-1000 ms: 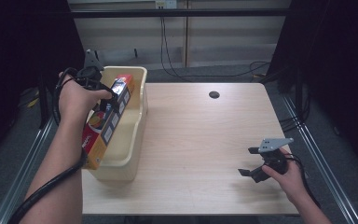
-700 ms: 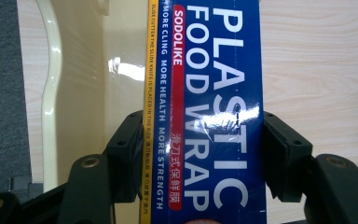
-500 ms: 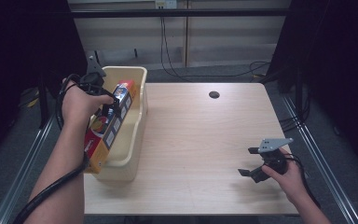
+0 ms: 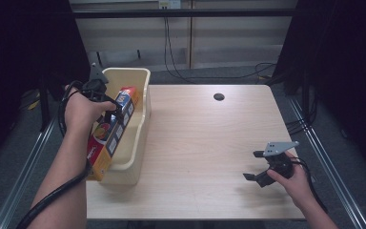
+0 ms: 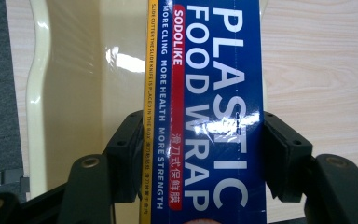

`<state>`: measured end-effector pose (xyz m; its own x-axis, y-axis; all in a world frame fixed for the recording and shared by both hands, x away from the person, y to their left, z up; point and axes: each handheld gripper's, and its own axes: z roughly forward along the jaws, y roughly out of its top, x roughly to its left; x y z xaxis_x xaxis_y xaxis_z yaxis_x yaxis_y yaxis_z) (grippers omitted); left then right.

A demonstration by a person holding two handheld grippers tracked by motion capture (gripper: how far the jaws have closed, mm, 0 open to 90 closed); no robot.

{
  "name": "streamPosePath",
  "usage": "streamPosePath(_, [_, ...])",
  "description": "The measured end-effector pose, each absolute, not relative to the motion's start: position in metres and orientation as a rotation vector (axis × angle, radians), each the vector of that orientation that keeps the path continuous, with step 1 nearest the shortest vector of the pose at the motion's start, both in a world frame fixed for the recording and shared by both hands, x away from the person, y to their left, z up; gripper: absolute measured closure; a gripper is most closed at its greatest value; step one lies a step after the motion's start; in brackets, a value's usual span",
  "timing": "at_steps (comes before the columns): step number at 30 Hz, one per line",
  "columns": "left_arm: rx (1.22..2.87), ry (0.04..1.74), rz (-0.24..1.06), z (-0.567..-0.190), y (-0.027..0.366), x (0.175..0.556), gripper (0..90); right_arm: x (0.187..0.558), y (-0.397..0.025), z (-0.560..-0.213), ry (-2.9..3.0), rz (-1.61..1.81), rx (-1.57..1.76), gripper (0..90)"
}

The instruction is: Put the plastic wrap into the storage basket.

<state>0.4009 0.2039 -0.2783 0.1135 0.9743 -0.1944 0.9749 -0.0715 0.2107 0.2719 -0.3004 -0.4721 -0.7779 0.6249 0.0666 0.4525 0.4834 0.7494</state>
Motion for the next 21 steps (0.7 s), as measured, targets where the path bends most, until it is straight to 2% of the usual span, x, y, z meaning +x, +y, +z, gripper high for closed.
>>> streamPosePath(21, [2.098,1.968,-0.028,-0.295,0.212,0.400,40.3,0.272,-0.299,-0.472,2.520,1.164,0.925,3.1])
